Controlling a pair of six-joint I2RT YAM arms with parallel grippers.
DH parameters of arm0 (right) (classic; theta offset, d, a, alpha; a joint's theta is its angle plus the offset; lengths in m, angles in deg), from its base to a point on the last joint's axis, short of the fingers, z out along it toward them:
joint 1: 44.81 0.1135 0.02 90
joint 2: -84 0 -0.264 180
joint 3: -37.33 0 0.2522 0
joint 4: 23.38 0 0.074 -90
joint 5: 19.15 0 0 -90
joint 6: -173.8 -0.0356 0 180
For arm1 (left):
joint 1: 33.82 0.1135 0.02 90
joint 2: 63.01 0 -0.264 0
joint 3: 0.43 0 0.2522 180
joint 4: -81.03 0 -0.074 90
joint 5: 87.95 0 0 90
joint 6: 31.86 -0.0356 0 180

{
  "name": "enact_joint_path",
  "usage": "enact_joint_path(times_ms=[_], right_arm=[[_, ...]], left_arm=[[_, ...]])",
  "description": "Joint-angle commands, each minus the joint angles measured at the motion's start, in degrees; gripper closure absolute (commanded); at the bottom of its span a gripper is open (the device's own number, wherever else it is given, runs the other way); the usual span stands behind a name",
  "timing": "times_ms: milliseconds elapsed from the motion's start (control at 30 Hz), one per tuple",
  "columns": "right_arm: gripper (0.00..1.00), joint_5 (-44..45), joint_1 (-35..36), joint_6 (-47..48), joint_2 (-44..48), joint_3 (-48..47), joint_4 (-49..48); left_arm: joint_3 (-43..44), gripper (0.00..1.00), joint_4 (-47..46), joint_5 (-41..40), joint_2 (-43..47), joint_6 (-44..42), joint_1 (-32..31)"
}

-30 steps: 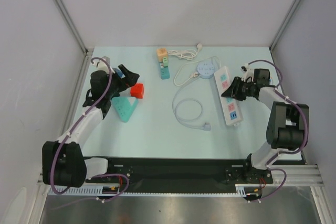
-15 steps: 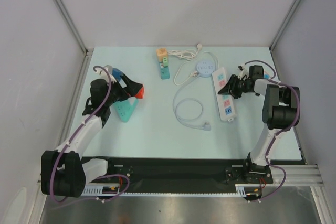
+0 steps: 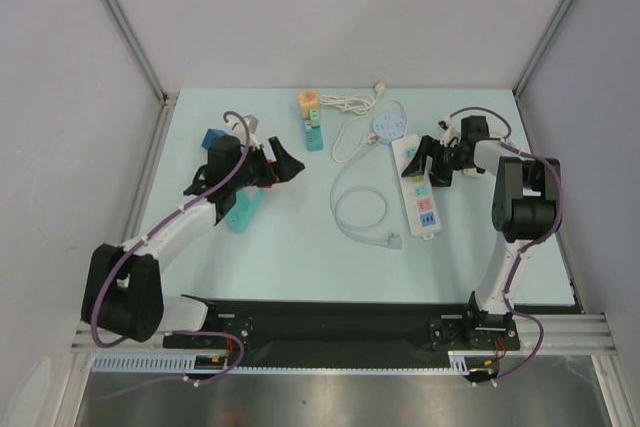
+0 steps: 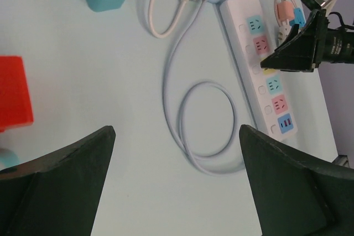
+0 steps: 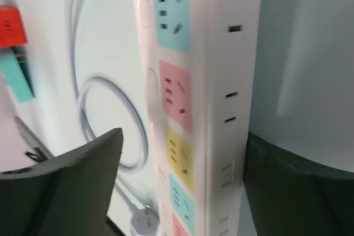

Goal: Pull the plug off the socket

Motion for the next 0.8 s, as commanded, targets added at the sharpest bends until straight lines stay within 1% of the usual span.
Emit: enact_joint_path(times_ms=[0,33,133,200,267,300,367,400,433,467,500,533,633,667,700,767], right_arm=[[0.1,9.7,-0.1,6.1,4.6,-0.9,3.2],[0.07,10.8,0.0,7.1,5.6,-0.9,3.4],[0.02,14.8,-0.1,10.5,9.9,-1.0,4.1],[0.0,15.5,-0.2,13.8,13.2,-1.3,5.2],[0.0,15.4,-0.3,16.4,15.5,-1.3,6.1],[0.0,14.9,-0.3,19.4,18.3,-1.1,7.2],[0.0,12.7,-0.5,21.6,21.3,-0.6,8.1],[0.0,10.6,-0.7,24.7,24.3,-0.1,9.6],[0.0,7.7,-0.7,25.2,26.0,0.4,10.0],[0.0,6.2,-0.8,25.5,27.4,0.8,10.3],[0.0,4.4,-0.9,25.5,28.9,1.6,9.8],[0.0,-0.5,-1.6,25.3,32.4,4.3,8.9],[0.0,-7.2,-1.8,23.5,37.4,10.7,3.7],[0.0,-8.2,-1.7,23.1,38.0,12.0,2.7],[0.0,-8.8,-1.7,22.9,38.5,12.5,1.9],[0.0,-9.9,-1.8,23.1,38.8,12.5,2.3]], left_arm=[[7.2,0.0,2.6,-5.4,-5.0,-3.5,-2.9],[8.3,0.0,3.2,-6.0,-6.2,-3.8,-3.8],[13.3,0.01,4.7,-9.5,-11.7,-4.5,-5.4],[17.7,0.0,7.5,-11.4,-14.3,-4.9,-6.0],[20.7,0.0,9.6,-14.3,-18.6,-5.4,-6.8],[24.0,0.01,10.5,-15.1,-20.2,-5.6,-7.0],[27.2,0.01,12.5,-17.5,-24.7,-6.1,-7.6],[30.5,0.01,14.0,-18.3,-26.3,-6.3,-7.7],[32.3,0.0,14.9,-19.2,-27.8,-6.9,-7.9],[34.2,0.01,15.9,-21.3,-31.4,-7.1,-7.9],[38.0,0.0,17.1,-22.3,-33.0,-7.2,-8.0],[39.8,0.0,18.8,-22.9,-34.8,-7.2,-8.0],[47.2,0.01,22.3,-25.2,-41.0,-7.4,-8.0],[49.3,0.0,23.5,-25.7,-42.4,-7.4,-8.0],[53.4,0.0,24.6,-26.6,-45.5,-7.3,-8.0],[57.3,0.03,27.8,-27.3,-48.5,-7.0,-8.0]])
